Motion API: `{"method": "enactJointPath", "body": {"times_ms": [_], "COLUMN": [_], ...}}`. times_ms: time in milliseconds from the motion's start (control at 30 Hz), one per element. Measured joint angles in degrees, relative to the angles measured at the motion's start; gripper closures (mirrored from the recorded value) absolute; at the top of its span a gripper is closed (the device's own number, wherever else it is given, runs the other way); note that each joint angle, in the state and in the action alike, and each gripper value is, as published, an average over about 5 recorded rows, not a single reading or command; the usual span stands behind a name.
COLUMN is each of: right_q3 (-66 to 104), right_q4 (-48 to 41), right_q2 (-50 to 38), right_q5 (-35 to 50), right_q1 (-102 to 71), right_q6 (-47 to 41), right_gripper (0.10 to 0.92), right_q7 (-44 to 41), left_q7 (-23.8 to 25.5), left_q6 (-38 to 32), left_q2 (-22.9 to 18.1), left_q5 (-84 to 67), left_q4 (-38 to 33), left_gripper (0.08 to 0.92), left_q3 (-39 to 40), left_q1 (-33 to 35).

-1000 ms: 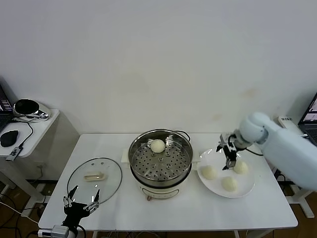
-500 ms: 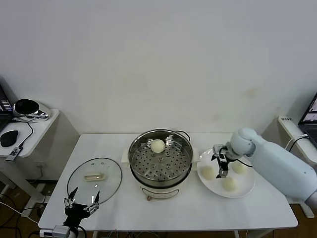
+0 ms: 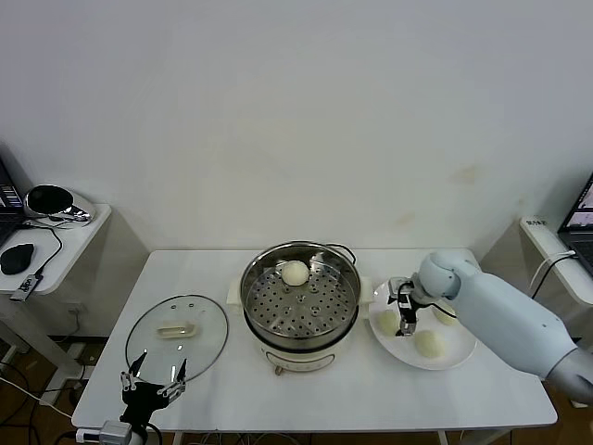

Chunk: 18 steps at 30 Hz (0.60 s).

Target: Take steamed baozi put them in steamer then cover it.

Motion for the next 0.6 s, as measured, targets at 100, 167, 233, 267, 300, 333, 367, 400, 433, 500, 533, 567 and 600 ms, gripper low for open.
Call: {"method": "enactJointPath", "body": {"times_ms": [100,167,233,267,300,333,367,400,433,500,533,567,600], "right_q3": [0.0,0.0,0.01,0.01,0.02,0.02,0.03,0.04,0.05,0.08,0.1,0.13,0.16], "right_q4": [-0.69,-1.11,-1.46,-1.58,-1.66,-1.71,-1.73,-1.74,-1.74,-1.74,-1.74,-1.73,-1.7], "right_q2": [0.5,0.8,1.02,1.08,1.13,1.17,1.19,1.2,1.2,1.17,1.14,1.09,1.04], "right_q5": [-0.15,-0.18,-0.19,-0.18,-0.15,-0.11,-0.06,-0.01,0.05,0.14,0.19,0.26,0.32], "right_q1": [-0.17,-0.28,-0.34,-0.35,-0.34,-0.33,-0.3,-0.27,-0.23,-0.17,-0.15,-0.13,-0.12], "right_q6": [0.0,-0.02,-0.02,-0.01,0.0,0.01,0.02,0.03,0.04,0.05,0.05,0.05,0.04], "right_gripper": [0.203,0.203,0.203,0.205,0.207,0.218,0.238,0.258,0.284,0.344,0.367,0.392,0.408], "right_q7": [0.31,0.49,0.6,0.62,0.64,0.64,0.63,0.62,0.61,0.59,0.56,0.53,0.5], "left_q7": [0.0,0.0,0.0,0.0,0.0,0.0,-0.01,-0.01,-0.01,-0.01,-0.01,-0.01,-0.01], "left_q6": [0.0,0.0,0.0,0.0,0.0,0.0,0.0,0.0,0.0,0.0,0.0,0.0,0.0], "left_q2": [-0.02,-0.02,-0.03,-0.03,-0.03,-0.04,-0.04,-0.05,-0.05,-0.09,-0.1,-0.12,-0.13], "left_q5": [0.0,0.0,0.0,0.0,0.0,0.0,0.0,0.0,0.0,0.0,0.0,0.0,0.0], "left_q4": [0.13,0.24,0.34,0.39,0.42,0.45,0.47,0.48,0.48,0.47,0.47,0.45,0.44], "left_gripper": [0.177,0.177,0.177,0.177,0.177,0.177,0.177,0.177,0.177,0.177,0.177,0.177,0.177], "left_q3": [0.03,0.04,0.07,0.09,0.1,0.11,0.12,0.12,0.13,0.14,0.15,0.15,0.16], "left_q1": [0.0,-0.03,-0.06,-0.07,-0.08,-0.1,-0.11,-0.12,-0.13,-0.12,-0.12,-0.11,-0.11]}}
